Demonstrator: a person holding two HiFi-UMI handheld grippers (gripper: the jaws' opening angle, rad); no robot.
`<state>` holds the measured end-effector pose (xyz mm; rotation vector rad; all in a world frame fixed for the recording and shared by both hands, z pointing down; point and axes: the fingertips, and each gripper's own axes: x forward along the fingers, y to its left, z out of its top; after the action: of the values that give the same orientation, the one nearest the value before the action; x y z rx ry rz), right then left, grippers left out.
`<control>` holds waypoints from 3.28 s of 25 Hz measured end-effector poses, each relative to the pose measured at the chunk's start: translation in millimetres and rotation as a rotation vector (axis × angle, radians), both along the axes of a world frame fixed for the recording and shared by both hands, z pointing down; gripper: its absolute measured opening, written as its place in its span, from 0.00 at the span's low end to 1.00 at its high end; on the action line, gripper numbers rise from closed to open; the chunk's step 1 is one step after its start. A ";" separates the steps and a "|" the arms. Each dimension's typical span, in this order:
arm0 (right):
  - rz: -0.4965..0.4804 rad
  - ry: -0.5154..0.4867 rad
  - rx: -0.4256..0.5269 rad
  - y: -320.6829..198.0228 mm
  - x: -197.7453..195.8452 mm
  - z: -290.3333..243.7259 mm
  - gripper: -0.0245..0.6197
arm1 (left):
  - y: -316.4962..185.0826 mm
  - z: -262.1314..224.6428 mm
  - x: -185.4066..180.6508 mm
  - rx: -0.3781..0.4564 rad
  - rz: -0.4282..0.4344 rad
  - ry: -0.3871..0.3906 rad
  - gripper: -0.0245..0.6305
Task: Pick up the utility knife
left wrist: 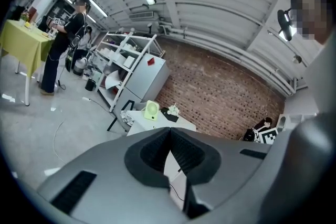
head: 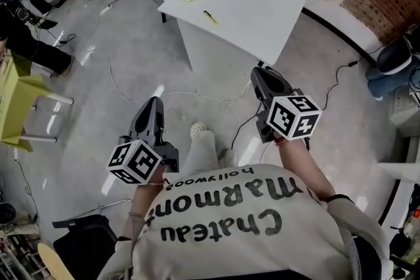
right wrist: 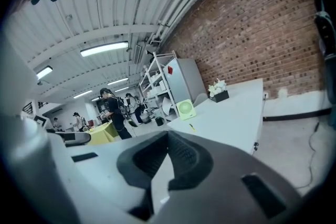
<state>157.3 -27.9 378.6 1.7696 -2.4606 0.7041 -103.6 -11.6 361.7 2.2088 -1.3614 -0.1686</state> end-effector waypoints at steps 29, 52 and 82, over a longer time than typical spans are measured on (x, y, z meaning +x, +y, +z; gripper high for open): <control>0.097 -0.030 0.060 -258.2 -8.4 -20.0 0.04 | -271.1 -45.2 -41.8 0.119 0.016 0.031 0.04; 0.099 -0.001 -0.233 -347.5 -19.3 140.5 0.12 | -371.5 -13.4 -97.7 0.059 -0.064 0.013 0.04; -0.221 0.226 -0.494 -387.5 -35.8 220.5 0.24 | -353.1 11.4 -101.5 -0.088 -0.369 -0.009 0.04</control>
<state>121.5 -415.3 599.0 1.2966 -2.0584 0.9292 -205.1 -364.7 373.1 1.8728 -1.7377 -0.2264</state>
